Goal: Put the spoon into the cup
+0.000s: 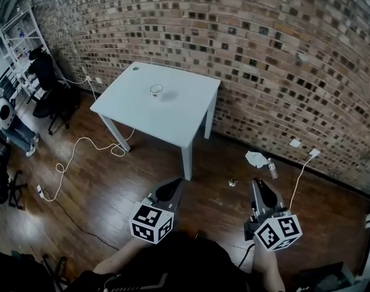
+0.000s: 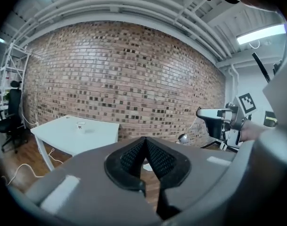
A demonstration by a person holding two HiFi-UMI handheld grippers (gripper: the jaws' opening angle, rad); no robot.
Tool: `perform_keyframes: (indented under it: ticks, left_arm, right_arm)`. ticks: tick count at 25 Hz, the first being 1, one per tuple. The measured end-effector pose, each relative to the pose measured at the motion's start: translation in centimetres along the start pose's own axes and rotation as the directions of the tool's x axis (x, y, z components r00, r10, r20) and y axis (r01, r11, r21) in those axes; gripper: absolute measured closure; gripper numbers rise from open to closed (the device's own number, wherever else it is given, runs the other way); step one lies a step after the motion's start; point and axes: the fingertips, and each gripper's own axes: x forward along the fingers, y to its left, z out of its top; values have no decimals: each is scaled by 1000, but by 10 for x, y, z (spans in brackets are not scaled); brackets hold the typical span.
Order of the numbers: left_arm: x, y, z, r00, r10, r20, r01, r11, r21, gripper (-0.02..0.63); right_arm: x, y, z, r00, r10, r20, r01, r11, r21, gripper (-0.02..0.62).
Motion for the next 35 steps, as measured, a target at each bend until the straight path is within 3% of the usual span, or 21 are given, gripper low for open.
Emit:
perform_keyframes:
  ticks: [5, 11, 15, 26, 35]
  left_arm:
    - [5, 31, -1, 997, 68, 23, -67, 997, -35, 612]
    - [12, 78, 8, 998, 51, 36, -48, 997, -62, 612]
    - [11, 129, 21, 998, 26, 58, -24, 999, -38, 612]
    - [6, 272, 34, 997, -6, 76, 10, 999, -44, 612]
    - [23, 339, 38, 997, 32, 73, -25, 996, -86, 612]
  right_arm:
    - [28, 3, -11, 999, 37, -30, -37, 999, 12, 546]
    - [74, 22, -9, 999, 17, -37, -16, 1000, 5, 546]
    - [117, 43, -14, 1000, -16, -20, 17, 999, 47, 546]
    - [232, 110, -19, 998, -65, 0, 65, 998, 23, 546]
    - [293, 127, -23, 999, -42, -17, 42, 999, 7, 546]
